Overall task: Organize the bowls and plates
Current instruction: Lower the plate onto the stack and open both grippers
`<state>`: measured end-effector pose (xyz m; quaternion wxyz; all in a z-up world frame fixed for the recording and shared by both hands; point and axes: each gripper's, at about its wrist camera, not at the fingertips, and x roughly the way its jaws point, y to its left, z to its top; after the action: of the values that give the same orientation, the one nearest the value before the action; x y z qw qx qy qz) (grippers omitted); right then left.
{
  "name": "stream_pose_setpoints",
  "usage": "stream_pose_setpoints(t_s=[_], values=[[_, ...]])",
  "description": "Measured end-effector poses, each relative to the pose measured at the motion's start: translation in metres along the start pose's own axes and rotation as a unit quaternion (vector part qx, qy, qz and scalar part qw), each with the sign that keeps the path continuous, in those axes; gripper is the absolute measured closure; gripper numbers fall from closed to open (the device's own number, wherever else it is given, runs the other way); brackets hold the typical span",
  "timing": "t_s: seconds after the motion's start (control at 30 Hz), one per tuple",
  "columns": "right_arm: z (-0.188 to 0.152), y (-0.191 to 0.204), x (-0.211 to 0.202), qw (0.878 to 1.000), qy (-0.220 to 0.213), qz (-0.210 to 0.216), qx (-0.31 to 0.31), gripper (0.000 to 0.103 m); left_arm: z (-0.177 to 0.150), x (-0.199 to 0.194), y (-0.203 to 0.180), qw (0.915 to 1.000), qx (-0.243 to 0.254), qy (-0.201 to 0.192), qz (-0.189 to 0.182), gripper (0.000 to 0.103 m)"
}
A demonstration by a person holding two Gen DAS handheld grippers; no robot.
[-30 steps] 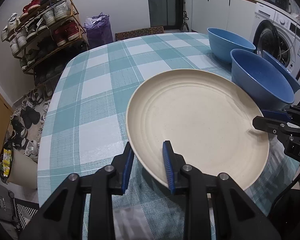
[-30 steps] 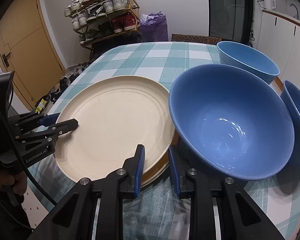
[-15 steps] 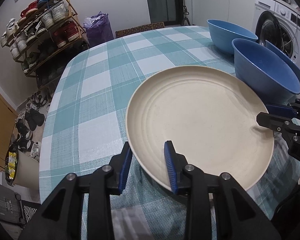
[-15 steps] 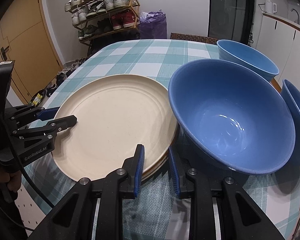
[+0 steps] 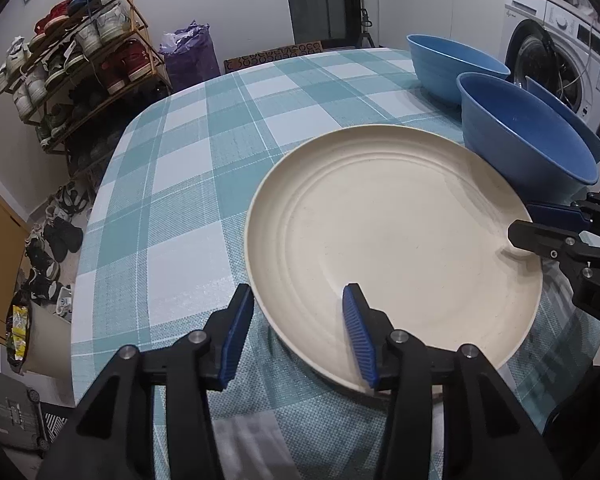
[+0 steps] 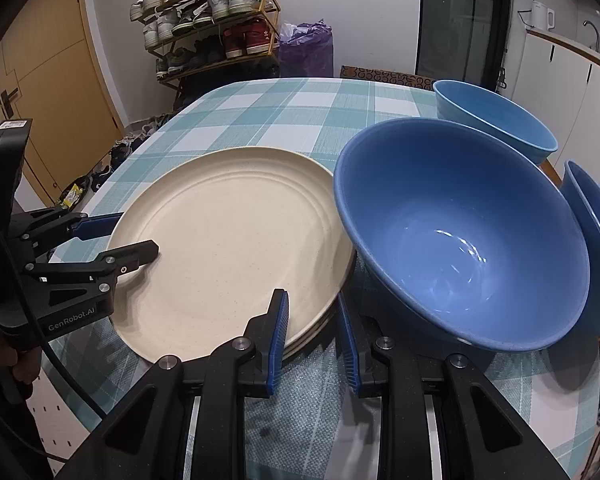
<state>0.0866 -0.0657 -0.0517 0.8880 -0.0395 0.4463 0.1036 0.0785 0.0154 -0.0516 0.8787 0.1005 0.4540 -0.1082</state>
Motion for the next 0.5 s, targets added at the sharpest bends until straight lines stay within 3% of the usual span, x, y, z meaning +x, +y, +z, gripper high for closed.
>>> stream_pose_setpoints(t_s=[0.1,0.27,0.33,0.4,0.5], values=[[0.001,-0.001,0.000,1.000,-0.001,0.000,0.000,0.078,0.001,-0.003,0.005,0.9998,-0.014,-0.002,-0.015,0.053],[0.004,0.002,-0.007,1.000,-0.009,0.007,-0.008,0.063,0.003,-0.011,0.014,0.9983,-0.042,-0.013,-0.038,0.044],[0.005,0.004,-0.010,1.000,-0.014,0.009,-0.010,0.055,0.003,-0.013,0.017,0.9976,-0.052,-0.015,-0.043,0.036],[0.006,0.005,-0.013,1.000,-0.017,0.013,-0.012,0.055,0.004,-0.018,0.019,0.9970,-0.060,-0.022,-0.043,0.025],[0.008,0.007,-0.017,0.999,-0.020,0.024,-0.013,0.048,0.005,-0.028,0.020,0.9957,-0.064,-0.036,-0.056,0.023]])
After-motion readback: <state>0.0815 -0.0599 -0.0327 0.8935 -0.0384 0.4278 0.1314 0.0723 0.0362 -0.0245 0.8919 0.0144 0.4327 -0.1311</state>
